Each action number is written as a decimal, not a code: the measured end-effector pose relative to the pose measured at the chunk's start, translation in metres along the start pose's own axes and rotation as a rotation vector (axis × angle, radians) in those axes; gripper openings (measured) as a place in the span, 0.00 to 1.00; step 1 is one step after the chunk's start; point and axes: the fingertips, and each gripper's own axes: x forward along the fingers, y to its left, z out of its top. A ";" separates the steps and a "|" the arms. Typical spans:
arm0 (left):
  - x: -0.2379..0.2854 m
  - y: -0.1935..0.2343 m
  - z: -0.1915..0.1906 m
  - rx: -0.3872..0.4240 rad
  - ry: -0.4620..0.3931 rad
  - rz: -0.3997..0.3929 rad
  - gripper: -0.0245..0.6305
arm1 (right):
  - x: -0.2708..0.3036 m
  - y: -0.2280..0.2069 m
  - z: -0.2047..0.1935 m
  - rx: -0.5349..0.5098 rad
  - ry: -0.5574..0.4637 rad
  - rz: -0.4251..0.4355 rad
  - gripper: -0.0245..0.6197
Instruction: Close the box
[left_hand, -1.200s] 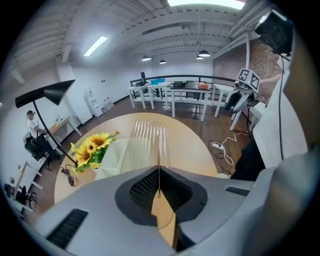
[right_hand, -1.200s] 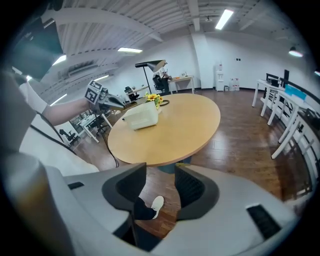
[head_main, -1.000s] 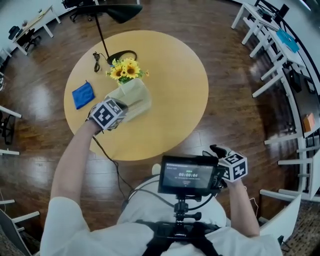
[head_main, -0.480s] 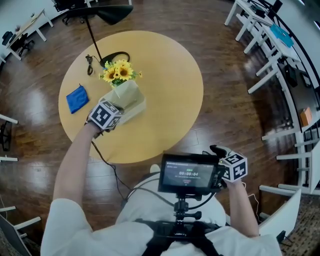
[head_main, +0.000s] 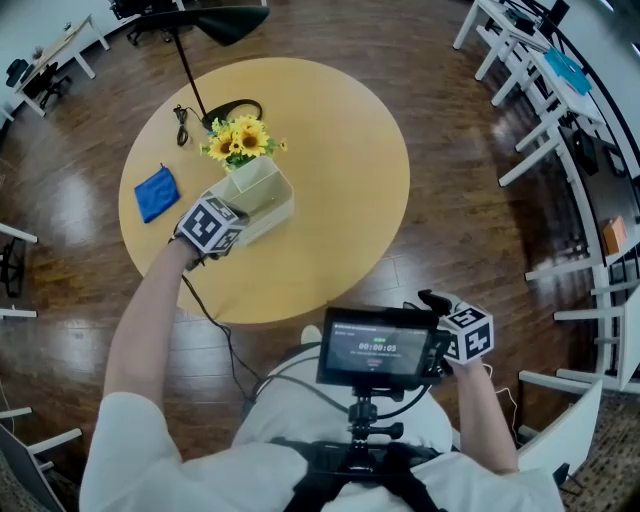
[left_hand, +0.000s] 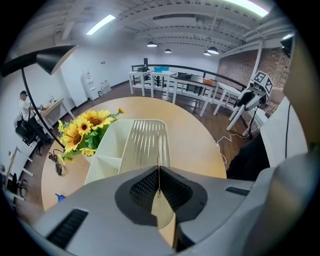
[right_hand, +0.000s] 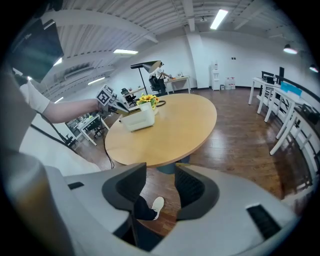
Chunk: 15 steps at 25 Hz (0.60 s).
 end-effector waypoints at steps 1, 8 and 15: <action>0.001 0.000 0.000 0.002 0.003 -0.003 0.05 | 0.001 0.000 0.000 -0.003 0.001 0.001 0.33; 0.001 -0.001 -0.001 0.003 -0.001 -0.004 0.05 | 0.001 0.001 0.006 -0.012 -0.006 0.003 0.33; -0.002 0.001 0.000 0.010 -0.026 0.035 0.08 | -0.002 0.001 0.001 -0.013 -0.005 0.010 0.33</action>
